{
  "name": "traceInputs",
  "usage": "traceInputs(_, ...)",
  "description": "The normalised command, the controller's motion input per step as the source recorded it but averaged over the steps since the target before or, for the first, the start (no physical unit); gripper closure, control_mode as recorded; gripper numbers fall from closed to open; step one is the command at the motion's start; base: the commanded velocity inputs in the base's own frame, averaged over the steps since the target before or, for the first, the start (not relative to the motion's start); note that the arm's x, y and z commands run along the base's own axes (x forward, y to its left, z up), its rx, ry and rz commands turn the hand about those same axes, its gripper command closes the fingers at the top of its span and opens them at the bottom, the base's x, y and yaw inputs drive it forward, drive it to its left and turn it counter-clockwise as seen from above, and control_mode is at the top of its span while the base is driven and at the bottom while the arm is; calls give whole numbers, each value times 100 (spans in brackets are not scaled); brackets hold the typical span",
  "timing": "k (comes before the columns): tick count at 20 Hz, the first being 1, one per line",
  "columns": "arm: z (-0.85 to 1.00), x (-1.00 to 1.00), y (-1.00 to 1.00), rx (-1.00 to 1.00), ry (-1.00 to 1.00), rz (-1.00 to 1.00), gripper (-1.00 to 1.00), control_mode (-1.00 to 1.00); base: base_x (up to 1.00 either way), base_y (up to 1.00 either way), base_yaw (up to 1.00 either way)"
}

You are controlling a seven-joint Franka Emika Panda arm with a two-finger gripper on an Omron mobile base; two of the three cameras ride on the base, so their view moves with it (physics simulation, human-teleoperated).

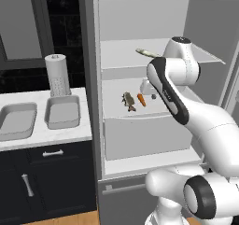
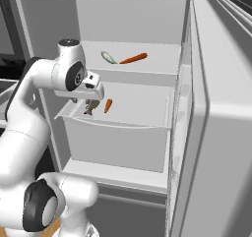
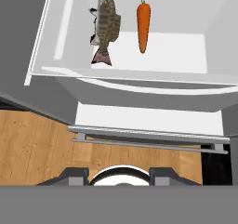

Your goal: Place one carrot and one fish in each tupperware on the nearby counter, to pack two identical lunches.

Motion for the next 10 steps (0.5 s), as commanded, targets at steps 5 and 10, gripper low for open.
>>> traceInputs(5,-16,-14,2,0,-11,0,-100,-100,0,0,0)
traceInputs(10,-47,-3,27,0,-22,0,-100,-100,0,0,0)
